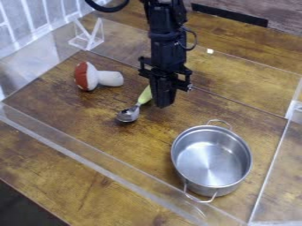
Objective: Move the green spoon to the left
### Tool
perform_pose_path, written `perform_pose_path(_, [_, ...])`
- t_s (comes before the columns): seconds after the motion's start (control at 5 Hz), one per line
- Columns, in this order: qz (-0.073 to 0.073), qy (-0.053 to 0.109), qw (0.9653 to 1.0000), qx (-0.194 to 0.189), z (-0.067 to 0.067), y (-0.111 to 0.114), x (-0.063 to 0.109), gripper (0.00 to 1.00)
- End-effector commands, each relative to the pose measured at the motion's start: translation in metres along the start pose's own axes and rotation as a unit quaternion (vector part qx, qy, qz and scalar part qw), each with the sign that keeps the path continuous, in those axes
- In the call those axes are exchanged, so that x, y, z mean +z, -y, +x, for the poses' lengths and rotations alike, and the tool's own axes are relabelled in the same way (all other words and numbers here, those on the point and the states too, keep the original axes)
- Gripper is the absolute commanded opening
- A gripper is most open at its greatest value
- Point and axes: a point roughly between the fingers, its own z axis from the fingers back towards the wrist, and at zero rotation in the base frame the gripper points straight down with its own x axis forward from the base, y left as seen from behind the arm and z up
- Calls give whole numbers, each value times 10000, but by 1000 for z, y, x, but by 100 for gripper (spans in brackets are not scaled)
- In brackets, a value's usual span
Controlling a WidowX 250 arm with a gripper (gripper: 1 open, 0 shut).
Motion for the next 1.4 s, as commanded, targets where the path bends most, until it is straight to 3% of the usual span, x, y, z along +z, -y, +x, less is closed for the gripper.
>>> perform_pose_path(0.0, [-14,306,9991,287,1,2,19,0])
perform_pose_path(0.6, [-165,450,9908,1265,-14,-9,40,0])
perform_pose_path(1.0, [-233,395,9922,1163,-15,-4,21,0])
perform_pose_path(1.2, [-206,595,9895,1299,-20,15,49,0])
